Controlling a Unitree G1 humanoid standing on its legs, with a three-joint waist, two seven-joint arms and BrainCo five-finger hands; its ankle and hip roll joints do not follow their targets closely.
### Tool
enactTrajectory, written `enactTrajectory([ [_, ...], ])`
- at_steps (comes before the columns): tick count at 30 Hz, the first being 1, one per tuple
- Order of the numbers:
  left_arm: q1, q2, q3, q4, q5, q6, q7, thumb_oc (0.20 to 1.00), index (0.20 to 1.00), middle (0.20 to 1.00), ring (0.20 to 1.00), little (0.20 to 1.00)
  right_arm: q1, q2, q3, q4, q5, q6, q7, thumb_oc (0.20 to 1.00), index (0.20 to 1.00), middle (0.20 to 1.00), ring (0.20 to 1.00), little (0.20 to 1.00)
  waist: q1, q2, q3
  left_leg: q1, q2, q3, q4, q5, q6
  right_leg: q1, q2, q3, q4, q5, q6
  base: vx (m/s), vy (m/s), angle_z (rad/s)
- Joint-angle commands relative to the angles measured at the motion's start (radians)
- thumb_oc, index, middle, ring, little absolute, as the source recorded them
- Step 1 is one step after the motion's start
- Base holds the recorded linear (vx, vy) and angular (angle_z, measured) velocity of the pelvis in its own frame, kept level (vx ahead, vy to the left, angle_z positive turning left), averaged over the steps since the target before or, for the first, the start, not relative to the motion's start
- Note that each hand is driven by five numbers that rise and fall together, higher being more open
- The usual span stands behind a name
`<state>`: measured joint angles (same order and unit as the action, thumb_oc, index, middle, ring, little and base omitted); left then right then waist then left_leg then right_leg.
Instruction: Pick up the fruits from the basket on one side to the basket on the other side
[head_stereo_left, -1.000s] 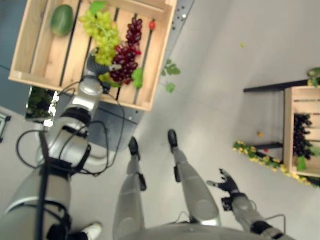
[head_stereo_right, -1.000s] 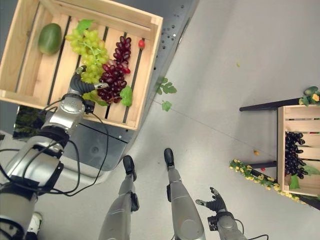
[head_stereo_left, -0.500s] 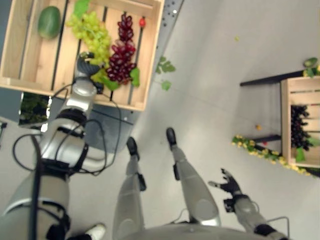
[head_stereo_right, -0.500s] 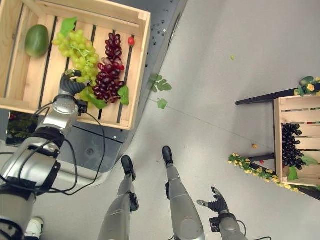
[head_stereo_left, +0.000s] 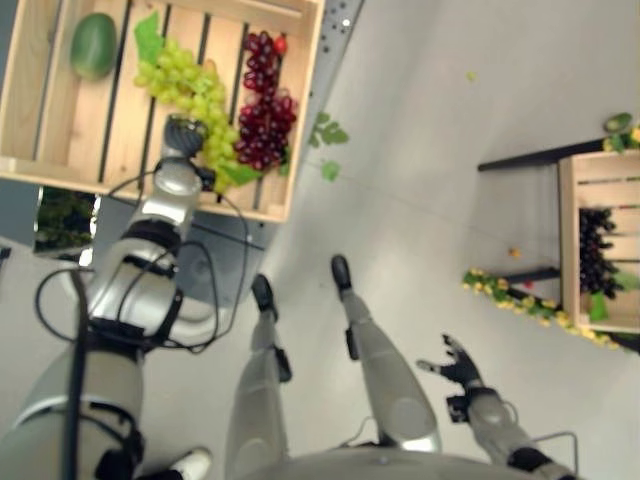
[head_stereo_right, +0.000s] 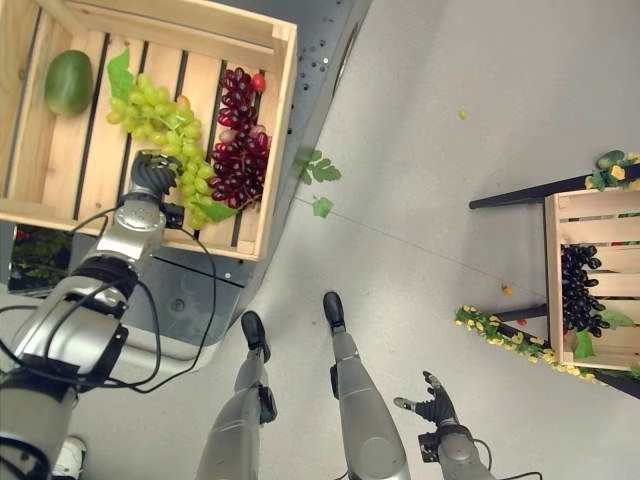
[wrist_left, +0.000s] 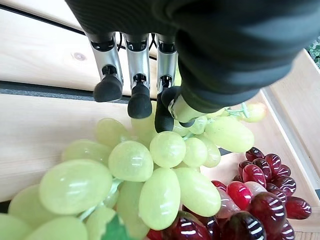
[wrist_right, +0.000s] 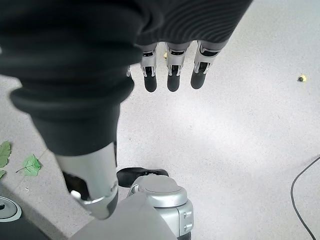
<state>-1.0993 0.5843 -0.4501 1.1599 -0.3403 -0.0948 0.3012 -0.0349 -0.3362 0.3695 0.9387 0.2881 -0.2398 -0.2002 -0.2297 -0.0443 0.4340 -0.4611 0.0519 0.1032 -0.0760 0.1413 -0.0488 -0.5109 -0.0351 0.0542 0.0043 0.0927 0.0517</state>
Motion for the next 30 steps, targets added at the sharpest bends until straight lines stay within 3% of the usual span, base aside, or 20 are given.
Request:
enactTrajectory([
  [1,0.004,-0.007,0.022,0.015,-0.025,-0.029,-0.002,0.2,0.2,0.2,0.2,0.2,0.076,-0.05,-0.005,-0.014,0.022,-0.027,-0.013,1.0,1.0,1.0,1.0,1.0,0.014,-0.041,-0.001,-0.083,-0.015,-0.057,0.045,-0.003,-0.02,-0.072,0.016,0.035,-0.074,0.1,0.071,0.0,0.0,0.0],
  [4,0.009,-0.01,0.02,0.017,-0.034,-0.027,-0.012,0.2,0.2,0.2,0.2,0.2,0.069,-0.05,-0.001,-0.01,0.022,-0.026,-0.014,1.0,1.0,1.0,1.0,1.0,0.015,-0.041,-0.002,-0.084,-0.017,-0.059,0.044,-0.002,-0.02,-0.071,0.014,0.033,-0.074,0.101,0.071,0.0,0.0,0.0],
  [5,0.014,-0.013,0.023,0.02,-0.047,-0.027,-0.021,0.47,0.47,0.47,0.47,0.47,0.067,-0.05,0.0,-0.004,0.022,-0.024,-0.013,1.0,1.0,1.0,1.0,1.0,0.015,-0.041,-0.002,-0.084,-0.016,-0.059,0.044,-0.001,-0.02,-0.071,0.014,0.033,-0.074,0.102,0.07,0.0,0.0,0.0],
  [6,0.014,-0.013,0.023,0.02,-0.047,-0.027,-0.021,1.0,1.0,1.0,1.0,1.0,0.067,-0.05,0.0,-0.004,0.022,-0.024,-0.013,1.0,1.0,1.0,1.0,1.0,0.015,-0.041,-0.002,-0.084,-0.016,-0.059,0.044,-0.001,-0.02,-0.071,0.014,0.033,-0.074,0.102,0.07,0.0,0.0,0.0],
  [8,0.045,-0.037,0.063,0.025,-0.157,-0.035,-0.04,1.0,1.0,1.0,1.0,1.0,0.063,-0.044,-0.003,0.008,0.026,-0.018,-0.014,1.0,1.0,1.0,1.0,1.0,0.018,-0.039,-0.004,-0.084,-0.016,-0.061,0.041,0.0,-0.02,-0.072,0.014,0.03,-0.074,0.101,0.07,0.0,0.0,0.0],
  [14,0.114,-0.068,0.094,0.009,-0.252,-0.035,-0.076,1.0,1.0,1.0,1.0,1.0,0.051,-0.035,-0.001,0.016,0.023,-0.008,-0.018,1.0,1.0,1.0,1.0,1.0,0.023,-0.039,-0.001,-0.079,-0.017,-0.063,0.041,-0.003,-0.021,-0.066,0.016,0.03,-0.074,0.1,0.068,0.0,0.0,0.0],
  [30,0.37,-0.122,0.073,-0.308,-0.298,-0.064,-0.08,1.0,1.0,1.0,1.0,1.0,0.026,-0.024,-0.006,-0.009,0.009,0.009,-0.031,1.0,1.0,1.0,1.0,1.0,0.05,-0.034,0.024,-0.055,-0.022,-0.072,0.043,-0.007,-0.018,-0.034,0.017,0.019,-0.073,0.091,0.064,0.0,-0.001,0.01],
])
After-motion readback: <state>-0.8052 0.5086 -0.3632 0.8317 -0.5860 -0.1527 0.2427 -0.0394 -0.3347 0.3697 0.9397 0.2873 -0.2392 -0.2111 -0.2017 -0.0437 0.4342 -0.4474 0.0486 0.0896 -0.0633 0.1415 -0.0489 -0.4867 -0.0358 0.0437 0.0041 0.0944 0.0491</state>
